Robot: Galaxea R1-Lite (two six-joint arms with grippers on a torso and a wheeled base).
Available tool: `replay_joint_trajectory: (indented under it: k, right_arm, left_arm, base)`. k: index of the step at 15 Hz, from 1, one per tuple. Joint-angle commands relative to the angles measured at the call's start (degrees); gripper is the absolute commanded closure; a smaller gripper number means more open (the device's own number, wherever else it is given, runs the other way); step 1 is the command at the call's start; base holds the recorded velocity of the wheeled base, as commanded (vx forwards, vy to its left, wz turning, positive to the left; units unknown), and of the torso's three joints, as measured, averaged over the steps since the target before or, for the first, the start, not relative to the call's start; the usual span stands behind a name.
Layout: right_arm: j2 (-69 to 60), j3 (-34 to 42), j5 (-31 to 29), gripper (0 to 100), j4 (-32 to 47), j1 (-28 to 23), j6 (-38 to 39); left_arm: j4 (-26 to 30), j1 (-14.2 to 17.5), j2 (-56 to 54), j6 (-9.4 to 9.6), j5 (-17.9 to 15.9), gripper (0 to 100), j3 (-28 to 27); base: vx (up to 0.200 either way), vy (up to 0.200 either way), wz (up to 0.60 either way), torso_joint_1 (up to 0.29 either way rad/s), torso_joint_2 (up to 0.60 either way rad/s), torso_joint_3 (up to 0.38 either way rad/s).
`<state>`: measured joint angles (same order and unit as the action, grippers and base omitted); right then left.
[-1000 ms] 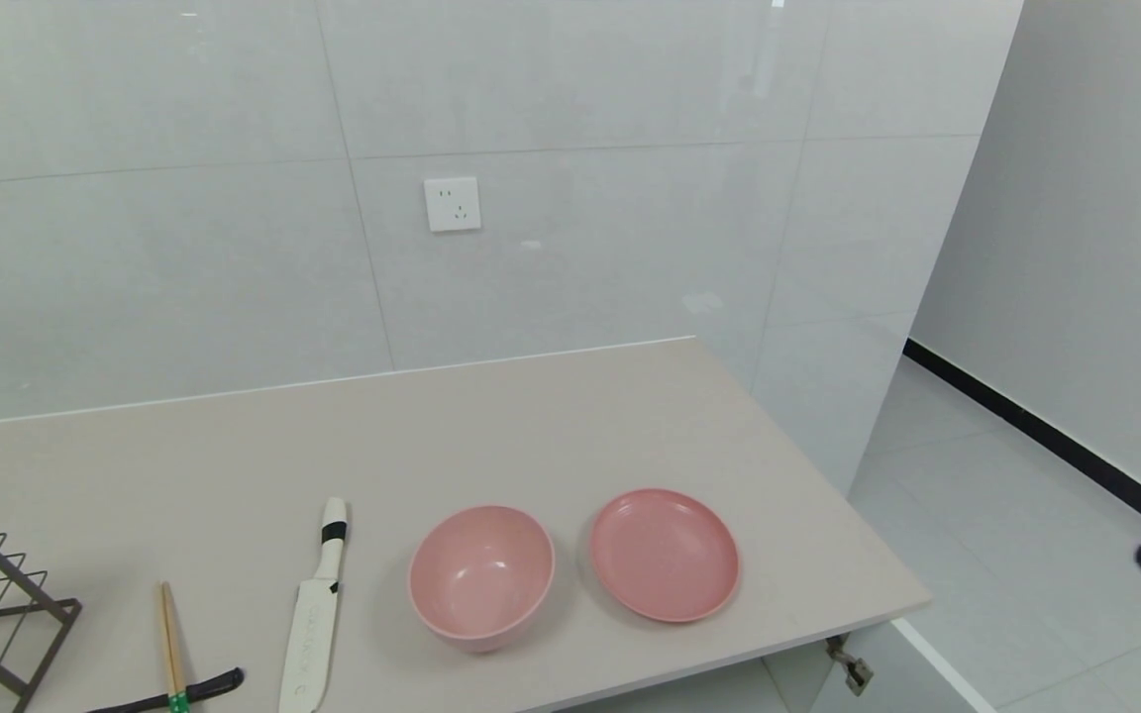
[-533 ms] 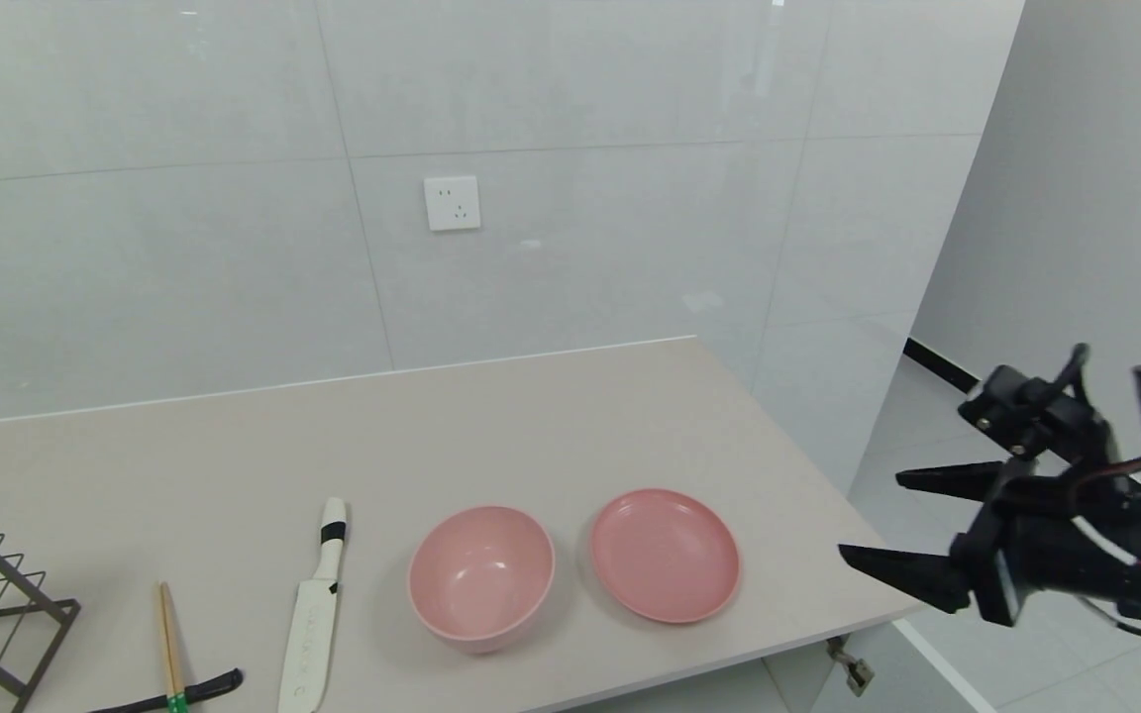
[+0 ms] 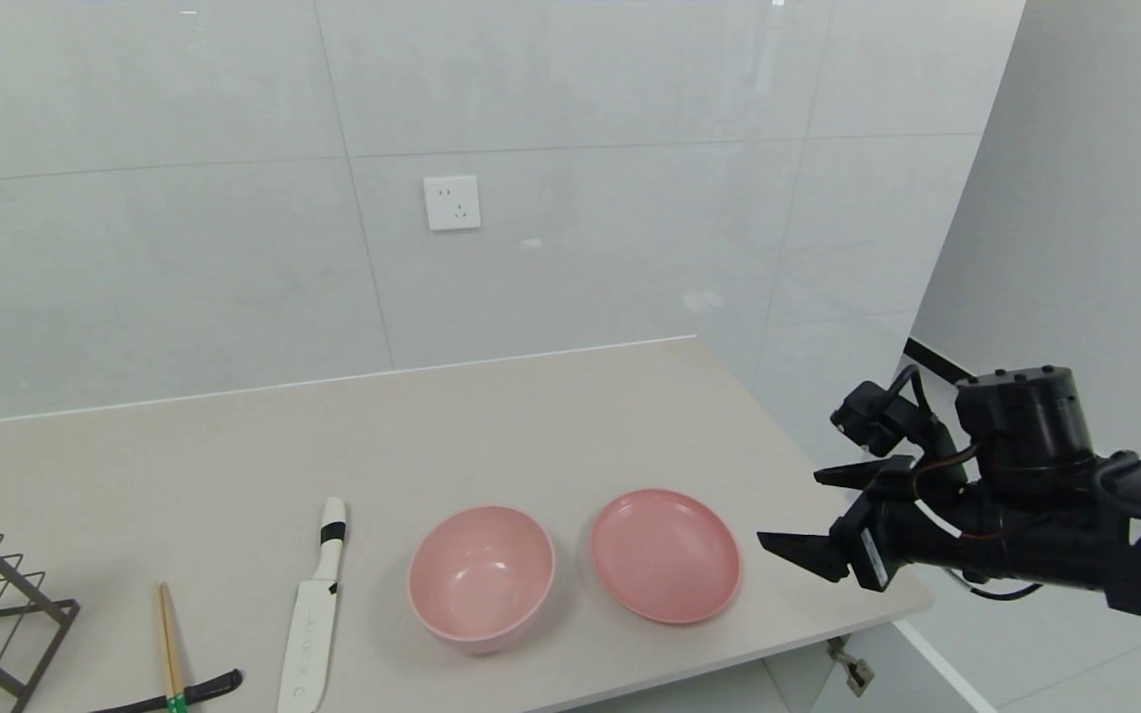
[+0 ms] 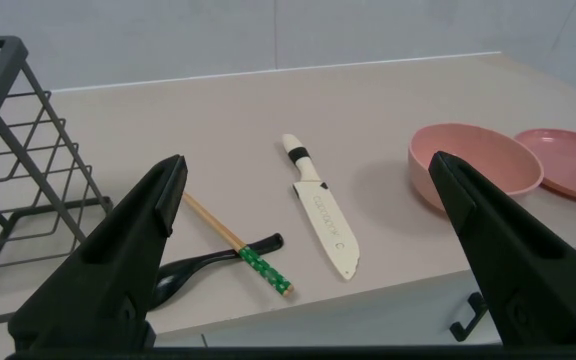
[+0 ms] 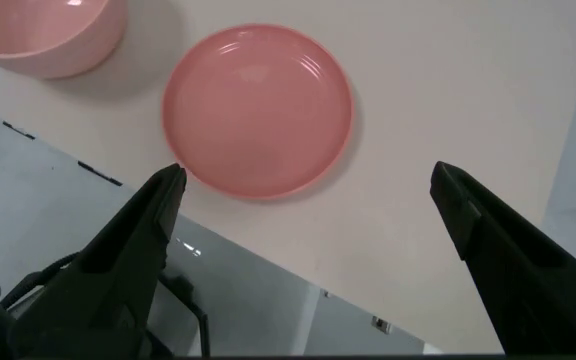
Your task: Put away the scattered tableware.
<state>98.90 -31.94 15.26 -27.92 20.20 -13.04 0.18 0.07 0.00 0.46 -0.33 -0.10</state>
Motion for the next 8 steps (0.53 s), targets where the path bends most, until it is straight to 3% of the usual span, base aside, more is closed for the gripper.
replay_joint_trajectory:
  k: [1, 5, 8]
  right_arm:
    - [5.6, -0.2, 0.1, 0, -3.0, -0.9, 0.1]
    - [12.9, -2.1, 0.2, 0, -10.4, -1.7, 0.5]
    - [16.8, -3.4, 0.2, 0, -10.9, -1.7, 0.5]
  left_arm:
    - [0.0, 0.0, 0.1, -0.02, 0.0, 0, 0.0]
    - [0.0, 0.0, 0.1, -0.11, 0.0, 0, 0.0]
    - [0.0, 0.0, 0.1, -0.11, 0.1, 0, 0.0]
  base:
    - [0.000, 0.000, 0.00, 0.000, 0.00, 0.000]
    - [0.000, 0.000, 0.00, 0.000, 0.00, 0.000]
    - [0.000, 0.000, 0.00, 0.000, 0.00, 0.000]
